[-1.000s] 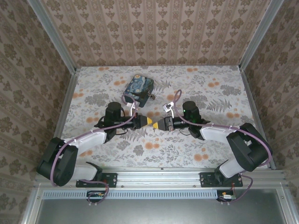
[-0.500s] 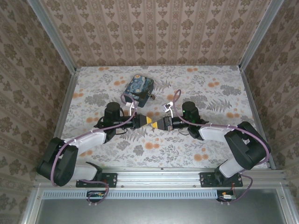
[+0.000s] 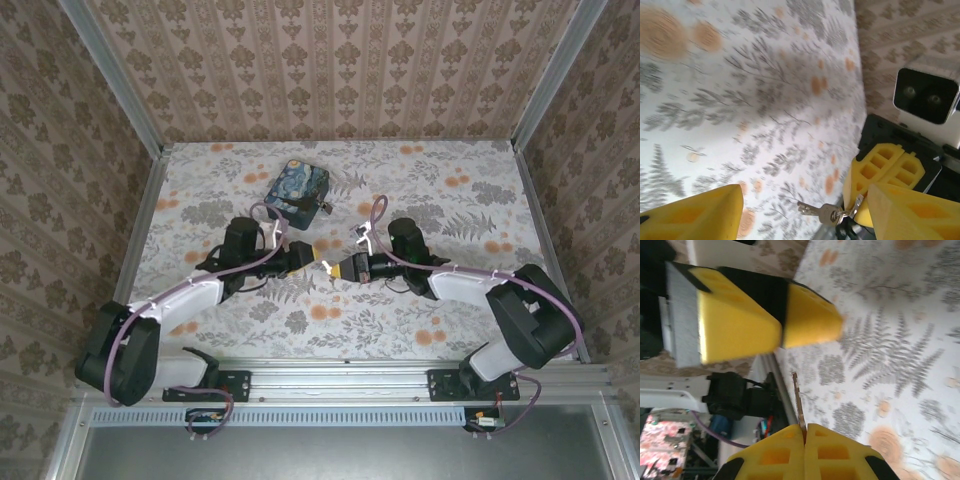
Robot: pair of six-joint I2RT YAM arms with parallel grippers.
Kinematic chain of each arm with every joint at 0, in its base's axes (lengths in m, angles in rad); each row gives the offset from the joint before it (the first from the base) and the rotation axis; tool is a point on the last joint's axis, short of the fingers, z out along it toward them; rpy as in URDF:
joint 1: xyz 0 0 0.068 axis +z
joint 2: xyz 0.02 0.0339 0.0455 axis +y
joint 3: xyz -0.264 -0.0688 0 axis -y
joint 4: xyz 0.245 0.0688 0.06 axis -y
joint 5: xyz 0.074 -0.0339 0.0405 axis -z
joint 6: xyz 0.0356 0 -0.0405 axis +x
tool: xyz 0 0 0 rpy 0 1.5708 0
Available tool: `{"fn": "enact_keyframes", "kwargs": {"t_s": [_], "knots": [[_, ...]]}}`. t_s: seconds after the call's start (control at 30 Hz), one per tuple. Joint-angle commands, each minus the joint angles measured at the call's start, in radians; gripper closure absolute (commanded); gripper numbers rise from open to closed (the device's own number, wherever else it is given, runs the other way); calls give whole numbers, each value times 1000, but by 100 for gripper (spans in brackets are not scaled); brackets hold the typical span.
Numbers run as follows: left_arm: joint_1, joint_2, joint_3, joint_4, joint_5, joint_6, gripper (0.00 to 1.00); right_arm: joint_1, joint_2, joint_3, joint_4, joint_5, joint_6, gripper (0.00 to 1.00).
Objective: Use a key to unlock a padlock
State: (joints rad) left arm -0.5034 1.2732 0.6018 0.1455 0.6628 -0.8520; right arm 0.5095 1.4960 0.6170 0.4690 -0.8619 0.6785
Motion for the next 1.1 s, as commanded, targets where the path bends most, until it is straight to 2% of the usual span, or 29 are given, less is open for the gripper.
{"fn": "enact_keyframes", "kwargs": {"t_s": [0.0,0.13,0.23,0.47,0.73,0.87,1.07], "knots": [[-25,-4,60,-164,-250,44,32,-50,-46,37,-240,96,-129,100],[-114,109,144,-181,-570,-86,31,-131,-82,58,-382,216,-176,100],[-198,252,292,-238,-779,-169,31,-173,-97,84,-448,282,-203,100],[-333,630,709,-516,-1068,-361,32,-261,-176,100,-508,345,-217,100],[-360,913,1047,-748,-1249,-585,33,-304,-210,101,-541,363,-232,100],[-346,1004,1168,-785,-1304,-597,33,-305,-212,91,-547,362,-244,100],[-295,1106,1256,-731,-1287,-587,33,-307,-224,74,-545,353,-246,100]]}}
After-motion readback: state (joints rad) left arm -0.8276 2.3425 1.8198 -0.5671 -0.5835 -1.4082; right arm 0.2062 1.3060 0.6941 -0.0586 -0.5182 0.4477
